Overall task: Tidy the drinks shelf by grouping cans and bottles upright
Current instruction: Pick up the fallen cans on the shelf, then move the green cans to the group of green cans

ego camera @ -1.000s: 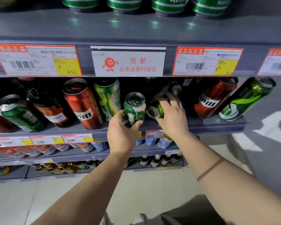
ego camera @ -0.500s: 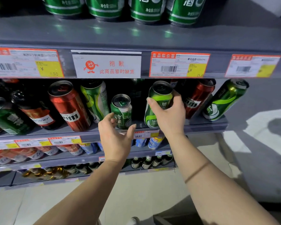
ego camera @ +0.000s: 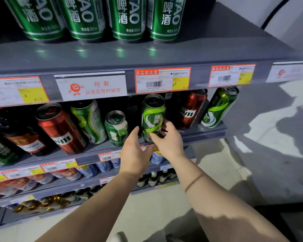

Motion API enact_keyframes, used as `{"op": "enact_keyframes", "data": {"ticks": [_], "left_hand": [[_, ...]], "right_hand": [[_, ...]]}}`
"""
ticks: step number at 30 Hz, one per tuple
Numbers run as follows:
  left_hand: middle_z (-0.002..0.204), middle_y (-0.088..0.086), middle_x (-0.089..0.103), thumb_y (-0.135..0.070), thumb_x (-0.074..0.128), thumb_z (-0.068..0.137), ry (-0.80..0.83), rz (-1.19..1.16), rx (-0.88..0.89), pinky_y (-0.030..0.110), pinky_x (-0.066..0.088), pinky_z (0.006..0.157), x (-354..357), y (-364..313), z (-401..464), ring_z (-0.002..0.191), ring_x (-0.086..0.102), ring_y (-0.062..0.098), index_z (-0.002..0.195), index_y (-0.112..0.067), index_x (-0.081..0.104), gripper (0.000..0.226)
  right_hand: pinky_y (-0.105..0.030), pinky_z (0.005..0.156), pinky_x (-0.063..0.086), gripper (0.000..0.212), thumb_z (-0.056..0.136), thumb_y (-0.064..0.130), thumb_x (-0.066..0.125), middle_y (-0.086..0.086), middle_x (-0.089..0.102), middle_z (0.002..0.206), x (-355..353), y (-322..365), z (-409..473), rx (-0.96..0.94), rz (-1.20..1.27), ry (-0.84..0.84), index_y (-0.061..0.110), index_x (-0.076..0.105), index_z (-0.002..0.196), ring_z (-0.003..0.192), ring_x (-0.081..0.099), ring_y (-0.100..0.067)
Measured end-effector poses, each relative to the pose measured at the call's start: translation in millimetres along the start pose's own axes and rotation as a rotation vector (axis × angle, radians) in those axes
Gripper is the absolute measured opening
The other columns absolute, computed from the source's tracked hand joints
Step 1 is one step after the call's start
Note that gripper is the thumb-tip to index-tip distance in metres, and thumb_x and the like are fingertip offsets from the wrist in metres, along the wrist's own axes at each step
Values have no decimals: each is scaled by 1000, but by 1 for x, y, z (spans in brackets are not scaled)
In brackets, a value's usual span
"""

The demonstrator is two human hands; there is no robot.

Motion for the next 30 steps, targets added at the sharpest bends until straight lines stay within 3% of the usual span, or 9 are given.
{"op": "enact_keyframes", "data": {"ticks": [3,6,9,16,19,22,24,26,30], "left_hand": [[148,3,47,-24,71,88,57,-4,2,37,42,108,2,-2,9,134,46,18,152,-13,30,76],[108,-7,69,-18,66,89,63,-36,55,32,52,85,3,-7,14,93,62,5,141,-20,47,56],[84,-11,65,-14,64,89,62,-47,94,19,48,64,5,-6,17,75,57,7,132,-24,52,46],[104,-24,56,-16,71,87,43,-91,21,4,41,80,8,-2,26,93,53,-3,140,-20,46,59],[122,-7,55,-19,78,81,8,-149,-80,23,45,98,15,-1,31,108,53,5,145,-13,38,75],[132,0,51,-23,83,76,-44,-144,-137,22,38,101,21,-5,31,117,50,10,149,-12,30,91],[138,2,48,-28,83,75,-73,-121,-157,20,33,99,26,-10,32,128,47,17,149,-13,28,94],[127,1,56,-32,83,75,-99,-139,-163,26,41,93,31,-14,36,120,54,21,141,-17,35,83],[107,1,63,-46,79,73,-155,-98,-189,42,54,82,37,-16,42,98,64,23,109,-27,41,55]], "right_hand": [[-29,85,51,49,82,30,72,7,64,112,-2,1,-3,18,-2,-7,20,55,126,103,62,-14],[-38,87,56,41,82,26,72,13,62,103,-2,1,-6,41,44,-25,20,59,120,99,66,-12],[-35,87,56,39,83,26,72,12,64,106,2,-1,-5,53,74,-49,21,60,120,98,66,-10],[-23,85,49,48,84,24,72,10,60,113,-5,-11,-4,42,117,-130,19,55,129,99,63,-8],[-21,82,48,37,81,16,72,2,60,107,-33,-21,-1,27,146,-391,14,58,115,91,60,-14],[-12,84,39,41,79,13,74,-8,55,110,-71,-38,6,58,157,-639,3,55,113,96,52,-15],[-20,95,39,55,76,18,76,-11,55,120,-97,-56,19,138,182,-720,2,52,122,107,55,-20],[-30,108,36,73,71,22,77,-12,52,133,-119,-69,35,169,170,-722,4,45,135,124,51,-25],[-23,114,25,99,67,22,82,-7,40,149,-144,-83,74,129,182,-563,10,28,149,137,39,-19]]}}
Point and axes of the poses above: each hand's wrist, its own z-axis towards the middle knuckle, its own x-axis out of the palm, y = z × x, the point moved 5 cm from there along z, towards the middle knuckle
